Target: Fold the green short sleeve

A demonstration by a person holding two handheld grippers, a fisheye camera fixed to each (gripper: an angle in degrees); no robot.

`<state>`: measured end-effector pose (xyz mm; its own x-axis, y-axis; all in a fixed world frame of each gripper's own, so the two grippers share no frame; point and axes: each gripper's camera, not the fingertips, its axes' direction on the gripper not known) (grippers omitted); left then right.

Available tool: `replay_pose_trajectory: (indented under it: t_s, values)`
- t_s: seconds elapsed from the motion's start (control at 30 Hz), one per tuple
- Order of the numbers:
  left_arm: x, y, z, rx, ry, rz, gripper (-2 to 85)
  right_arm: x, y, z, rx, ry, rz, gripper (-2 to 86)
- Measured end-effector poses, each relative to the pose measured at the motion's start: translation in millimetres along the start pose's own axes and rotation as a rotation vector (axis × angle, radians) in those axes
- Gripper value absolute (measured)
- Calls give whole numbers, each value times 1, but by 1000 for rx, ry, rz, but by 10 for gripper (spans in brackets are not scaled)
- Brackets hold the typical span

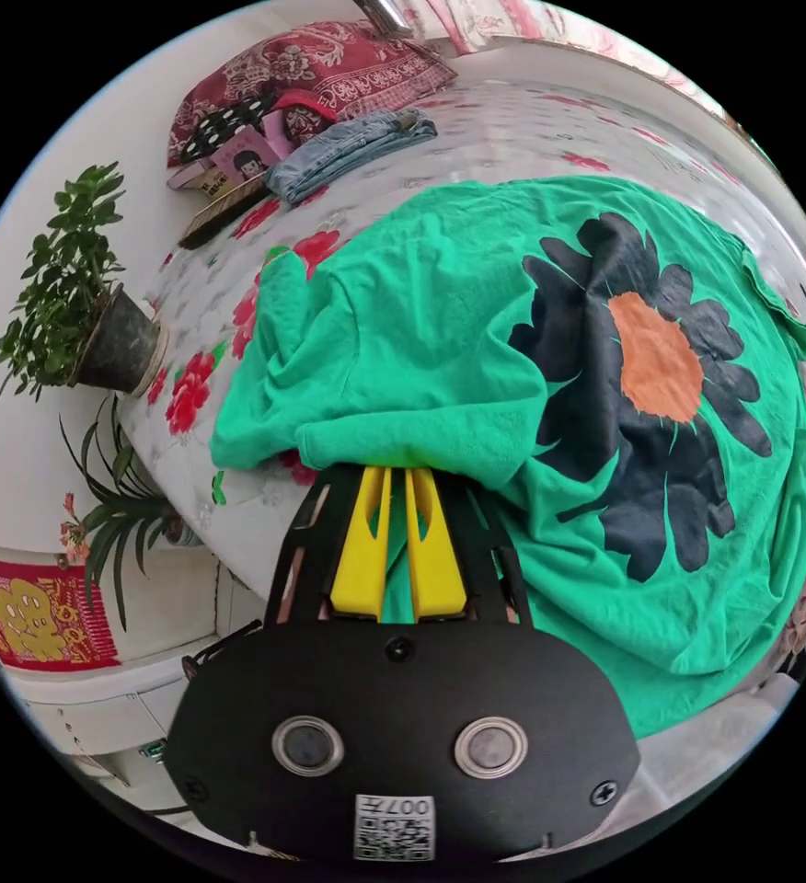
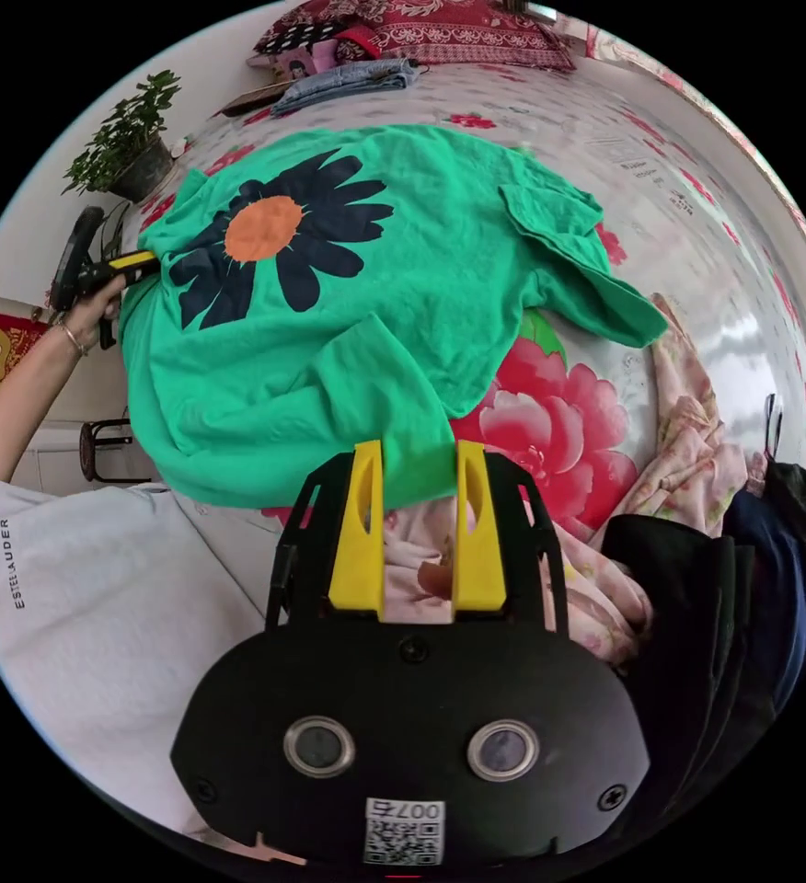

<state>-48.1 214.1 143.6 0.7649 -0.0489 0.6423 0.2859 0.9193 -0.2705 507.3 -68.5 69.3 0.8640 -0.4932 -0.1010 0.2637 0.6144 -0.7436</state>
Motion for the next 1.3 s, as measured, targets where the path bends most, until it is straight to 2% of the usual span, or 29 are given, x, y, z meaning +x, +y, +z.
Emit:
replay_pose_trajectory:
  t_s: [0.1, 0.3, 0.47, 0.63, 0.77, 0.83, 0.87, 0.93, 1.0, 1.17, 1.3]
  values:
    - [-9, -13, -4, -38, 14, -42, -6, -8, -12, -18, 57, 3, 13, 25]
    - [-35, 60, -64, 99, 43, -189, -3, -5, 15, -73, 246, -12, -5, 21]
    - [-73, 163, -70, 70, 34, -298, 45, 17, 39, -76, 238, -2, 33, 46]
    - [-92, 211, -42, -14, 115, -283, 88, 43, 51, -65, 173, 7, 56, 77]
    - [-71, 198, -27, -43, 144, -175, 99, 44, 35, -42, 96, -55, 15, 78]
    - [-59, 184, -25, -88, 119, -143, 69, 32, 22, -32, 40, -62, -25, 61]
    - [-52, 176, -29, -112, 96, -121, 27, 29, 21, -34, 39, -52, -36, 54]
    - [-50, 168, -45, -132, 79, -84, -1, 18, 21, -51, 85, -26, -66, 34]
    - [-63, 169, -77, -64, 124, -108, -6, 15, 33, -95, 190, -27, -77, 16]
    - [-104, 166, -186, 77, 209, -73, -10, 24, 82, -210, 432, -167, -156, 6]
    - [-117, 124, -222, 131, 372, -88, -10, 45, 87, -267, 550, -213, -95, 11]
